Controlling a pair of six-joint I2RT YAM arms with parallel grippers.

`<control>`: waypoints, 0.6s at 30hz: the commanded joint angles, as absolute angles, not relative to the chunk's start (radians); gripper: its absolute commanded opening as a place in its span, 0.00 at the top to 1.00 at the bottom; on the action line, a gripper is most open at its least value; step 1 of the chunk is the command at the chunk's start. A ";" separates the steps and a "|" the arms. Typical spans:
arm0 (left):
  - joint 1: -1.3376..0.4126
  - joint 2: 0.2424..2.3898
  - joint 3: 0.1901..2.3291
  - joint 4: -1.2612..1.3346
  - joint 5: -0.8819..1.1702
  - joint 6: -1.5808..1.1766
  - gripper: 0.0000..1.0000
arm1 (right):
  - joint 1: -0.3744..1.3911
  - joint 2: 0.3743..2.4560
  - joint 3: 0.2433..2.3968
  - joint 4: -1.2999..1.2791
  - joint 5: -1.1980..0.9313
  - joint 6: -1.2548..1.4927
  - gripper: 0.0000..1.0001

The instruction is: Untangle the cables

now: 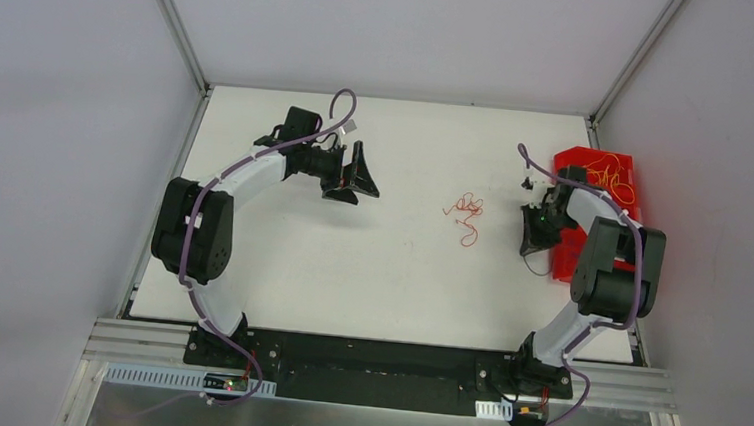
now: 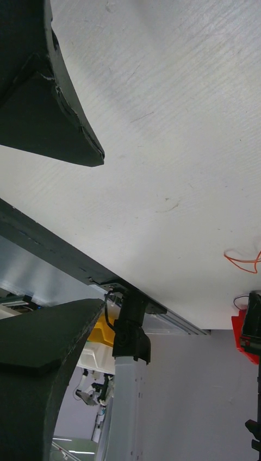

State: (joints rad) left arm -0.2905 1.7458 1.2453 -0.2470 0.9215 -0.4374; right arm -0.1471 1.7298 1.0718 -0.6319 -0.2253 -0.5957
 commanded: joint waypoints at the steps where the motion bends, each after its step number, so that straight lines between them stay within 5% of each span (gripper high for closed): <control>1: -0.278 1.745 1.233 -0.210 0.961 -0.459 0.05 | -0.166 1.639 1.126 -0.752 -0.230 -0.678 1.00; 11: -0.276 1.750 1.226 -0.192 0.969 -0.475 0.05 | -0.360 1.584 1.388 -1.138 -0.153 -1.105 1.00; 18: -0.276 1.760 1.221 -0.186 0.969 -0.477 0.05 | -0.459 1.693 1.437 -1.162 -0.069 -1.279 1.00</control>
